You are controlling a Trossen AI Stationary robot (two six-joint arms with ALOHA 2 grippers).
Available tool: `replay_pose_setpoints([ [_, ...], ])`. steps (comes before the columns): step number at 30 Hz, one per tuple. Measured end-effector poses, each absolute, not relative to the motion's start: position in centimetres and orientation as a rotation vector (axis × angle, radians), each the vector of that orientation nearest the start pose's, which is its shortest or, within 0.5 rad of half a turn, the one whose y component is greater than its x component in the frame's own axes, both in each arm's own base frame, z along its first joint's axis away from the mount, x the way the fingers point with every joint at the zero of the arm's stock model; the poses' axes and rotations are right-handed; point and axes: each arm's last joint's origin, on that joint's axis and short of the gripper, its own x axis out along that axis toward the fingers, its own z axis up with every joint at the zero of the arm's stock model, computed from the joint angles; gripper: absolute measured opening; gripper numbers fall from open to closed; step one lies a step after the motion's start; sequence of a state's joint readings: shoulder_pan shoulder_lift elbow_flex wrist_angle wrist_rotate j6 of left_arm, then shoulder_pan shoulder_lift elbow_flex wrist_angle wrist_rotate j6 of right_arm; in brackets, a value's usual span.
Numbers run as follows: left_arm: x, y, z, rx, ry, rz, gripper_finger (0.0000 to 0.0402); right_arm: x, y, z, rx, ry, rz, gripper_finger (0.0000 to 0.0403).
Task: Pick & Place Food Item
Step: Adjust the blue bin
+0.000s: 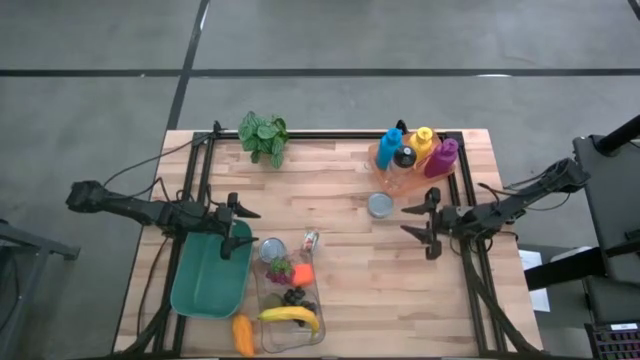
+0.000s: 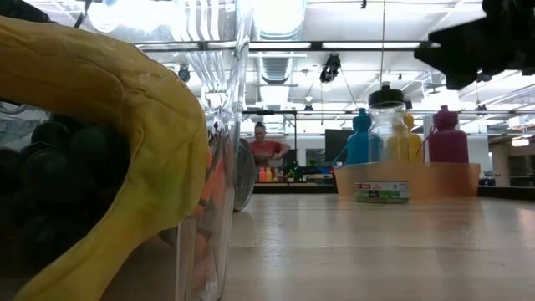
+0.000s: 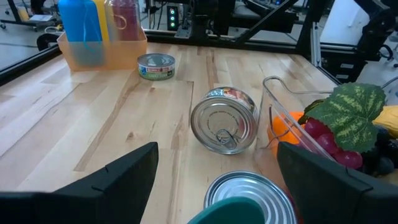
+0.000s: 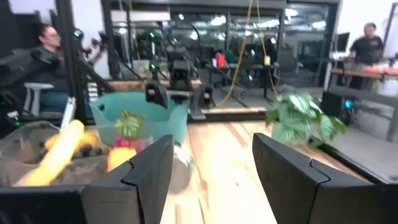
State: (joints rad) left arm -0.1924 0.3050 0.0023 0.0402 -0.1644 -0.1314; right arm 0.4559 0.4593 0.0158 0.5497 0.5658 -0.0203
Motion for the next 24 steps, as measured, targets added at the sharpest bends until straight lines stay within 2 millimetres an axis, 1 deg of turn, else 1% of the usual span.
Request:
replay_pose_setpoints([
  [4, 11.2, -1.7, 14.2, -0.084, 0.260, -0.011, 0.0336, 11.0, 3.6, 17.8, 0.053, -0.073, -0.114, 0.0217],
  [7, 11.2, -1.7, 14.2, -0.084, 0.259, -0.011, 0.0336, 10.3, 3.4, 18.0, 0.003, -0.087, -0.104, 0.0217],
  [10, 11.2, -1.7, 14.2, -0.084, 0.259, -0.011, 0.0336, 9.7, 3.1, 18.0, 0.004, -0.097, -0.104, 0.0217],
  [15, 11.2, -1.7, 14.2, -0.084, 0.259, -0.011, 0.0336, 9.0, 2.7, 17.4, 0.007, -0.054, -0.111, 0.0217],
  [18, 11.2, -1.7, 14.2, -0.084, 0.259, -0.011, 0.0336, 8.9, 2.7, 17.6, 0.038, -0.071, -0.110, 0.0217],
  [24, 11.2, -1.7, 14.2, -0.084, 0.260, -0.011, 0.0336, 8.9, 2.7, 17.8, 0.040, -0.074, -0.107, 0.0217],
])
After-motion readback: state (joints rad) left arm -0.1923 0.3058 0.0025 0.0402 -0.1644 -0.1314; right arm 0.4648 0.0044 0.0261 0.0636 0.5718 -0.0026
